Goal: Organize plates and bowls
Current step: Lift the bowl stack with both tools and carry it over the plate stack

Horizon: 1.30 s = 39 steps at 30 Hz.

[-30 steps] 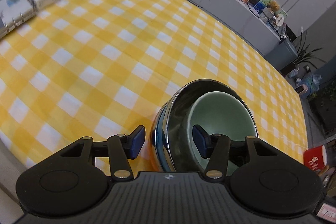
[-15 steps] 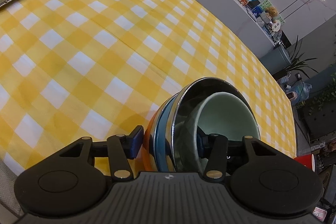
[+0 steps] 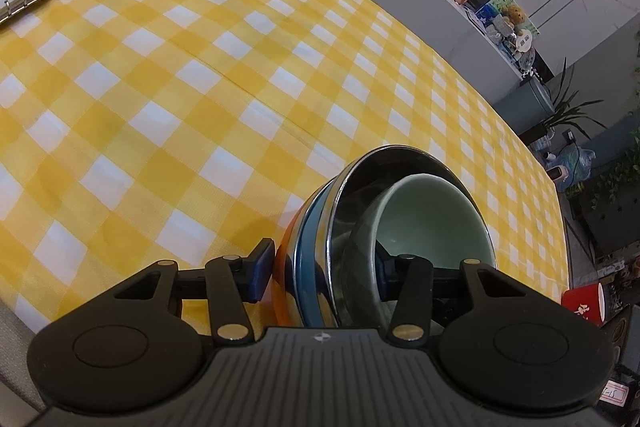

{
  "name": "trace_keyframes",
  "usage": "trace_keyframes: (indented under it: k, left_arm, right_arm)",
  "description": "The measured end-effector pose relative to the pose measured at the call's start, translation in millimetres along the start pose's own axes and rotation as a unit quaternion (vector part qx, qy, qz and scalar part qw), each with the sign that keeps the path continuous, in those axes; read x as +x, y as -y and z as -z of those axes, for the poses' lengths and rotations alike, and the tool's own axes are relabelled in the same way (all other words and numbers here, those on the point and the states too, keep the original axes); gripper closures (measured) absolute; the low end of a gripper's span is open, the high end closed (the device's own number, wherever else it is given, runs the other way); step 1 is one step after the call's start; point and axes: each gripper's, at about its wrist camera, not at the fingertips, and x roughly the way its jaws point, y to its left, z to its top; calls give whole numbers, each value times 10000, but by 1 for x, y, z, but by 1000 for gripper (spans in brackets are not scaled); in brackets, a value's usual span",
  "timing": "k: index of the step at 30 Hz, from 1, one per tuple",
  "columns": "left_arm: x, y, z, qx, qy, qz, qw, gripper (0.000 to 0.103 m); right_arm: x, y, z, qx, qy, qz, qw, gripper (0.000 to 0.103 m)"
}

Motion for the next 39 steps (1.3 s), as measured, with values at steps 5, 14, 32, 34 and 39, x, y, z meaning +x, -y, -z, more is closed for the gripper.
trace_keyframes:
  k: [5,14,32,34,39]
  left_arm:
    - [-6,2,4,73,53,-57,9999,49]
    - [-26,12,9,152,149,62,9998,49]
    - [-43,86,38,291,371,294,9985,50]
    - [-38,96,40,313,387,340,9982,50]
    - [-15,117,39,261,203,443,9985,50]
  right_arm:
    - [-3,3,4,115,-60,-65,9999,50]
    - [-30,-3,9,66,43,-157,9998,50]
    - [-118,20,-11,-38,241,-384,9990,51]
    - [-127,25,-19,-62,275,-347,9990,51]
    - [-141,47,-43,-85,245,-294,9992,51]
